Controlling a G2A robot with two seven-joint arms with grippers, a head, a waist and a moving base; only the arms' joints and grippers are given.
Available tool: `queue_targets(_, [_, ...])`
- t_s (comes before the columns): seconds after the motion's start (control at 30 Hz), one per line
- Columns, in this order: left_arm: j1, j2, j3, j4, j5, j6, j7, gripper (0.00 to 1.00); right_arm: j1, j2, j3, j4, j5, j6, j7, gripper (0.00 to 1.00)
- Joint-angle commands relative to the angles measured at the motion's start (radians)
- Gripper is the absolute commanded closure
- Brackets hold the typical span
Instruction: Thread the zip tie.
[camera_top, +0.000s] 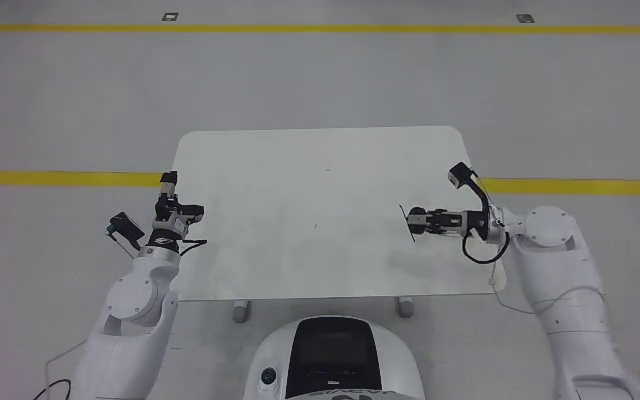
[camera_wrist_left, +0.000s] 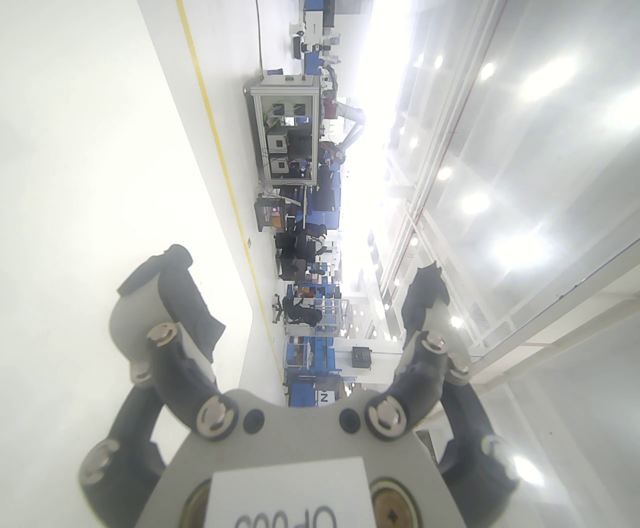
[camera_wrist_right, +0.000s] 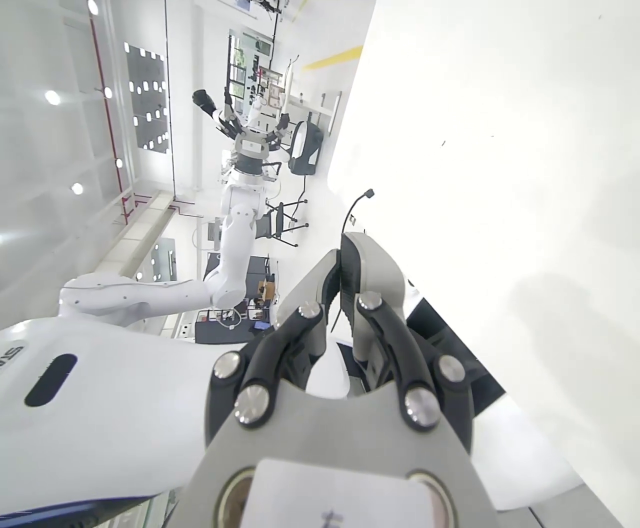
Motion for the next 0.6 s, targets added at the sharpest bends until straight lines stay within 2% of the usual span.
queue_targets(0.0, [0.0,0.0,0.0,0.0,0.0,0.0,0.0,0.0,0.005,0.011,-0.004,0.005,-0.019,0.0,0.0,1.0])
queue_targets(0.33, [0.0,0.0,0.0,0.0,0.0,0.0,0.0,0.0,0.006,0.012,-0.004,0.007,-0.031,0.0,-0.009,1.0])
queue_targets(0.43, [0.0,0.0,0.0,0.0,0.0,0.0,0.0,0.0,-0.027,0.008,-0.026,-0.046,-0.039,0.0,-0.1,1.0])
queue_targets(0.57, [0.0,0.0,0.0,0.0,0.0,0.0,0.0,0.0,-0.082,0.004,-0.038,-0.153,-0.103,0.0,-0.225,1.0])
